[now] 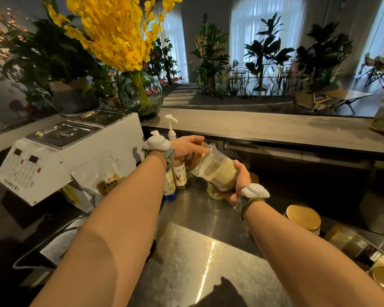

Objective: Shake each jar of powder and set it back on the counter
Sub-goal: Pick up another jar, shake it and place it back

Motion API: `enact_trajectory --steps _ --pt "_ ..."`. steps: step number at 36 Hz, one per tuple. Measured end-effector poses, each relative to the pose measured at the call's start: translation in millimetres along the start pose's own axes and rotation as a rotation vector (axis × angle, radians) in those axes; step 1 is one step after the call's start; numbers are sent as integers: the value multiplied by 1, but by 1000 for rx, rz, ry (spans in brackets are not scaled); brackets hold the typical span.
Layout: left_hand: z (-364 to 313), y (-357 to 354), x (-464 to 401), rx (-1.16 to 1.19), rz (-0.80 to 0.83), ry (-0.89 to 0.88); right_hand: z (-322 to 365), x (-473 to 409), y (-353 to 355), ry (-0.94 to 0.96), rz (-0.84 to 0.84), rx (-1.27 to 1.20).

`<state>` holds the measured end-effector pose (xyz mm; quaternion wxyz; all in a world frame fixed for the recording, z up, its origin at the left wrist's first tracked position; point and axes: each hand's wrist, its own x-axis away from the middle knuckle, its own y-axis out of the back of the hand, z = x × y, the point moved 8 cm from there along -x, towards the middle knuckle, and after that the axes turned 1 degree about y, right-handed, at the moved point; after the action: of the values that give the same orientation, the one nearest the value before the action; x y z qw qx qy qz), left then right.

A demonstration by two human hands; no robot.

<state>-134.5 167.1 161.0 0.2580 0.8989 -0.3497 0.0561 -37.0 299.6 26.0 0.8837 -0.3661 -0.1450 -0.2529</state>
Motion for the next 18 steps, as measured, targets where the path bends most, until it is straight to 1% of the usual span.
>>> enact_trajectory --steps 2,4,7,11,14,16,18 --pt "-1 3 0 -103 -86 48 -1 2 -3 -12 7 -13" --pt "2 4 -1 -191 -104 112 -1 3 -5 -14 5 -11" --pt "5 3 -4 -167 -93 141 0 4 -5 -9 -1 -5" --pt "6 2 -6 -122 -126 164 2 4 -2 -12 -27 -24" --pt "0 4 -5 -127 -170 98 3 4 -3 -18 -30 -23" --pt "-4 4 -5 -124 -174 35 4 4 -2 -13 -35 -20" --pt "-2 5 -6 -99 -176 7 5 4 -2 -5 -42 -9"
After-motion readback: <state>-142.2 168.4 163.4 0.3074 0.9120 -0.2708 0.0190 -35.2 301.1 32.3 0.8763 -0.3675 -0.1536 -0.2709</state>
